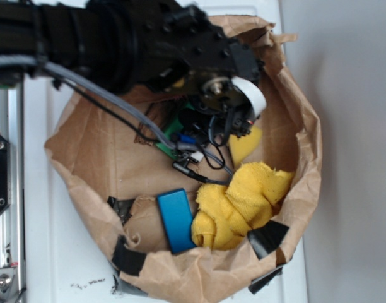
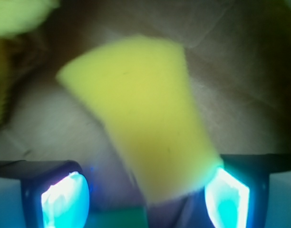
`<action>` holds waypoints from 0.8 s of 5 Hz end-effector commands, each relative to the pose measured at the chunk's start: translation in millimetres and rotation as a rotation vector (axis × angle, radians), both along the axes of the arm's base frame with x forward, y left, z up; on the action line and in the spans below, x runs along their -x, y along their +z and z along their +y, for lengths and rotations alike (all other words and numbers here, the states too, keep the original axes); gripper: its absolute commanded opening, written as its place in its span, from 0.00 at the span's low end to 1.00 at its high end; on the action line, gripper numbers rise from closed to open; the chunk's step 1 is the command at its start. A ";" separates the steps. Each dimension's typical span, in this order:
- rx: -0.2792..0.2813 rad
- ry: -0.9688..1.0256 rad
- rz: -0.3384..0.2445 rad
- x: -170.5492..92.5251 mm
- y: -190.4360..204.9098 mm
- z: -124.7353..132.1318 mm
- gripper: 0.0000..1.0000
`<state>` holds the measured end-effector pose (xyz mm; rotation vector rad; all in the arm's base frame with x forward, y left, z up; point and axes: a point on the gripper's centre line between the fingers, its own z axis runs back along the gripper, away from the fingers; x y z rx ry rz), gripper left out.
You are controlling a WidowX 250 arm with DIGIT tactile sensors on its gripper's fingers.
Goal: Grab the green sponge.
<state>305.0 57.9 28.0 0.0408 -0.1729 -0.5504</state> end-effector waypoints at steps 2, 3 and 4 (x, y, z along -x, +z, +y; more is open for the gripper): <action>0.009 0.015 -0.052 -4.1 41.8 -8.2 0.00; 0.075 0.016 -0.009 -1.5 80.9 -10.8 0.00; 0.126 0.009 0.007 8.2 113.0 -12.3 0.00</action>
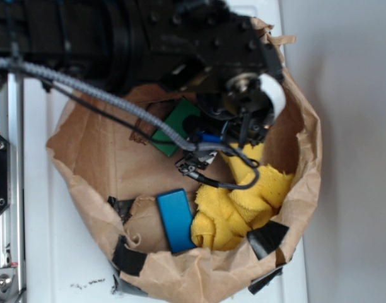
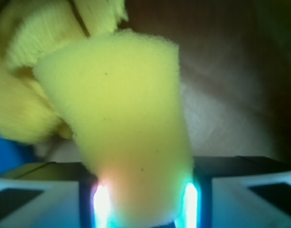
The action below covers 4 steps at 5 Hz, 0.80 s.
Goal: Grab the green sponge.
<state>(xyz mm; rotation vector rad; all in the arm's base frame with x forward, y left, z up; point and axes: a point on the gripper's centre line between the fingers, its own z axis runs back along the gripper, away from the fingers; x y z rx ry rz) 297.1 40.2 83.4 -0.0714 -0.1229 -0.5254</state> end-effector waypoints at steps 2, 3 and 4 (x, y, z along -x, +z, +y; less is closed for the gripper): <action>0.053 -0.026 -0.067 6.3 74.7 8.2 0.00; 0.044 -0.040 -0.096 13.2 73.4 9.2 0.00; 0.059 -0.058 -0.100 19.6 75.6 15.1 0.00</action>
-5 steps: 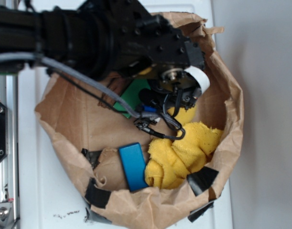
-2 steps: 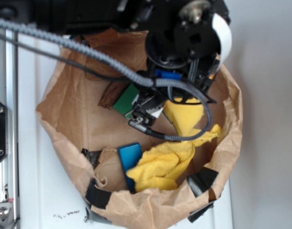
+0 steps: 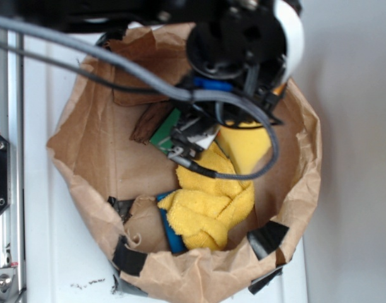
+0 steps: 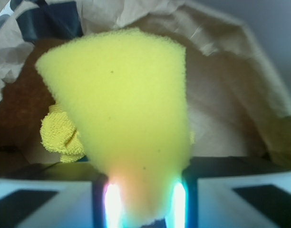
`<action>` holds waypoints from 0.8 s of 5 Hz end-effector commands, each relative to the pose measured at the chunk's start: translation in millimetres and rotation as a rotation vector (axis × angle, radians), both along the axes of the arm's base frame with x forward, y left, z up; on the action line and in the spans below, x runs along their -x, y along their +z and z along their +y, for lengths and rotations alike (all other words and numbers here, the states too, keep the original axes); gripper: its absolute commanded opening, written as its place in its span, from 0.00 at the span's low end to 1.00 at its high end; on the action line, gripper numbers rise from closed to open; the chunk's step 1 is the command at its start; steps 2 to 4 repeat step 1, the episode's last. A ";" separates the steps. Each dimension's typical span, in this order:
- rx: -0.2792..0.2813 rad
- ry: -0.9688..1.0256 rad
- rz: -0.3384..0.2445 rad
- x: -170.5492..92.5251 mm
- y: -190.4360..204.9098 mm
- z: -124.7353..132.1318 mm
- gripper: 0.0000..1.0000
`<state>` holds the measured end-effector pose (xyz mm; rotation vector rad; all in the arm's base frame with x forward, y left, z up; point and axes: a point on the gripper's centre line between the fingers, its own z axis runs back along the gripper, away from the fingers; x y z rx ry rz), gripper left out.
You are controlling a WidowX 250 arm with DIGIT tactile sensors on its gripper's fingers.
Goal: Grab the green sponge.
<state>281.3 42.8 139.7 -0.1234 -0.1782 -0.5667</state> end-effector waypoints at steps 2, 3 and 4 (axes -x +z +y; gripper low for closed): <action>-0.023 -0.017 -0.108 8.3 18.3 14.6 0.00; -0.023 -0.017 -0.108 8.3 18.3 14.6 0.00; -0.023 -0.017 -0.108 8.3 18.3 14.6 0.00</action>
